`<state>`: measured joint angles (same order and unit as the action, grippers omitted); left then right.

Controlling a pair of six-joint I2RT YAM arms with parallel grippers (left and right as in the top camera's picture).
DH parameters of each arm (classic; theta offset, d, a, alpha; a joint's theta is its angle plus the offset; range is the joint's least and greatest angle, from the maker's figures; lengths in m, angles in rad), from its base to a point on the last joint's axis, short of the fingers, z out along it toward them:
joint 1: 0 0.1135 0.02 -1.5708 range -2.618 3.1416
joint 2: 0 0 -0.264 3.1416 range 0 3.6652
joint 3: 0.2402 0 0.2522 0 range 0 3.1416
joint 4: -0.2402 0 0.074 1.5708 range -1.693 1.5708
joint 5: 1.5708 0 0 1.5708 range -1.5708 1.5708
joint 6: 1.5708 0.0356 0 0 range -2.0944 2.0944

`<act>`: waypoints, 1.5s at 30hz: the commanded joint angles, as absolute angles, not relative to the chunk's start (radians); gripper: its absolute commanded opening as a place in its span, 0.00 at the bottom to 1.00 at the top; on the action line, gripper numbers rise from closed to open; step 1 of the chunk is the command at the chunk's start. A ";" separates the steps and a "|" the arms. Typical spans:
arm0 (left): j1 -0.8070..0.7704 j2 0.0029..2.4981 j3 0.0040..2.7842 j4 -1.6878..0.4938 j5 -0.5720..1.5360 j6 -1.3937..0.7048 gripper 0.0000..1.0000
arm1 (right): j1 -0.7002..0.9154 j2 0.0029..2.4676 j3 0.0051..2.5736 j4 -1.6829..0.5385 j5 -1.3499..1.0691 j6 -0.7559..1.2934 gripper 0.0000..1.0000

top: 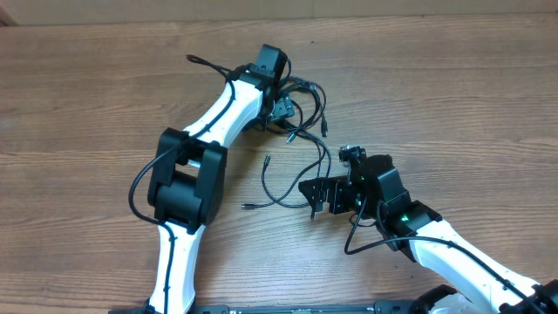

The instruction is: Untangle cables

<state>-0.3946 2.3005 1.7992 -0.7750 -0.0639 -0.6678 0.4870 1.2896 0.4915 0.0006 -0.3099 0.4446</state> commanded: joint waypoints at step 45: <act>-0.353 2.340 2.443 -1.690 0.254 -0.948 0.04 | 0.491 1.291 0.490 0.070 -0.315 0.621 1.00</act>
<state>-0.3515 2.3417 2.4207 -1.6863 0.1402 -0.8772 0.4870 1.2896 0.4915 0.0662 -0.3542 0.6247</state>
